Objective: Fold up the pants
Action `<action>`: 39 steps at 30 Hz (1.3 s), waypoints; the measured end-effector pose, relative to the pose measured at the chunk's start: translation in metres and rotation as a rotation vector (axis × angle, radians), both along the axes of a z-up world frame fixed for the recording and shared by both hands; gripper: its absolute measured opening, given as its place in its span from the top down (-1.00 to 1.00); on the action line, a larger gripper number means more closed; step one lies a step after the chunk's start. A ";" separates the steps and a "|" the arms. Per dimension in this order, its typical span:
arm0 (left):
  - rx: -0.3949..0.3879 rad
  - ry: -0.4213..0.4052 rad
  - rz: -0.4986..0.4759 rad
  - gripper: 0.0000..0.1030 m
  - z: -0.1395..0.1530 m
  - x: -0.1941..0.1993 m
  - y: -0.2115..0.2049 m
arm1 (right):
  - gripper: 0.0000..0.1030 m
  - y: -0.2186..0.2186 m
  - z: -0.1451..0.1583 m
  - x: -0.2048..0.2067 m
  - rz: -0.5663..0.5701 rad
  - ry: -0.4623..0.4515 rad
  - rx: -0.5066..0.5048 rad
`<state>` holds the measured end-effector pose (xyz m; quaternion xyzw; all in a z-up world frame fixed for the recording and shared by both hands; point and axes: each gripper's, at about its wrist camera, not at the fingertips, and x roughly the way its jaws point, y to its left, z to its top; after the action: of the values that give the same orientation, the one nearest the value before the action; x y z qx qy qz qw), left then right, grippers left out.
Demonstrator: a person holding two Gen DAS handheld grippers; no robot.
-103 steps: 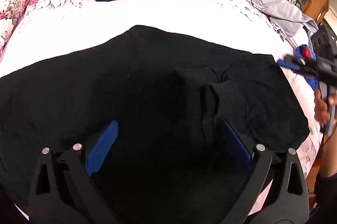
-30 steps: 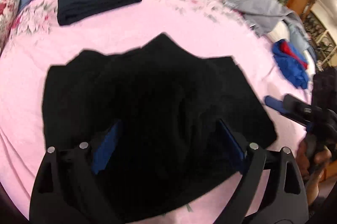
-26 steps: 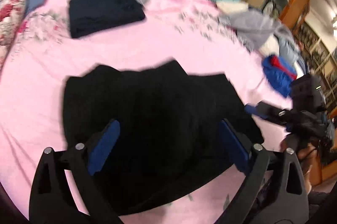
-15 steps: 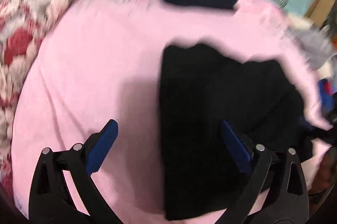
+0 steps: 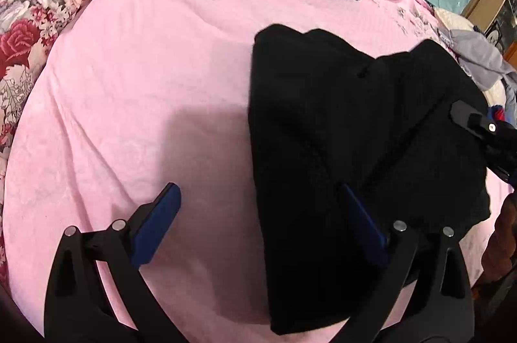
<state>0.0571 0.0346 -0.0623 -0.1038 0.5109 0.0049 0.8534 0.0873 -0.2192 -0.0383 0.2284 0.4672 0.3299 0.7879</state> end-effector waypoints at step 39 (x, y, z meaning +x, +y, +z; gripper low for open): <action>0.105 0.039 -0.006 -0.96 -0.008 0.124 -0.061 | 1.00 -0.103 -0.023 0.054 -0.124 0.058 -0.096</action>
<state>0.1808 -0.0259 -0.0705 -0.0572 0.5269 0.0314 0.8474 0.1417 -0.3221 -0.0612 0.2285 0.4899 0.2511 0.8030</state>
